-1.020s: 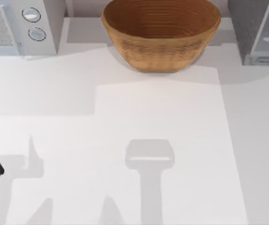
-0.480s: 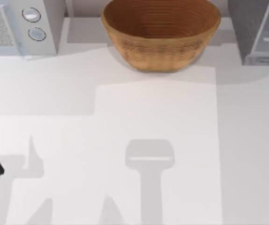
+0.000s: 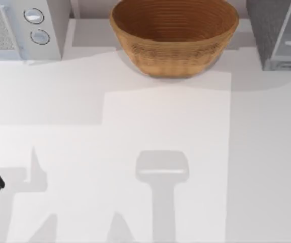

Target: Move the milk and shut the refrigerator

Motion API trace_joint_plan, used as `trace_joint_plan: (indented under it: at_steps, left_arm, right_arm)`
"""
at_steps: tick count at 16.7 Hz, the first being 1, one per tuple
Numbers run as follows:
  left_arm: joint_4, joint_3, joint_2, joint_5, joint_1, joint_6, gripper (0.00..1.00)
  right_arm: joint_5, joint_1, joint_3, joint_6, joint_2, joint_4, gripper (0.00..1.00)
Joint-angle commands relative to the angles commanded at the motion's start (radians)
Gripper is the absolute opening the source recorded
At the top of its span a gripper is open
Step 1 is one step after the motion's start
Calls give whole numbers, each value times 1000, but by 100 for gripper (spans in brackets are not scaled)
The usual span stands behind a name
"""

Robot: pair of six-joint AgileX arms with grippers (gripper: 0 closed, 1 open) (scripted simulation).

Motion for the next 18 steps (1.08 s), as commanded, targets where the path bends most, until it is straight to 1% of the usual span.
trace_joint_plan:
  at_steps: [2,4,7,10,15,18]
  left_arm:
    - [0,0,0,0,0,0,100]
    - [0,0,0,0,0,0,100]
    - [0,0,0,0,0,0,100]
    - [0,0,0,0,0,0,100]
    - [0,0,0,0,0,0,100]
    - [0,0,0,0,0,0,100]
  right_arm:
    - [1,-21,-21,-4,9,16,100]
    - [10,-8,-25,6,6,22,100]
    - [81,89,-52,72,-18,65,100]
    - [209,259,-102,184,-59,134,100]
    - [474,604,-217,420,-140,268,100]
    - [615,781,-285,546,-181,333,100]
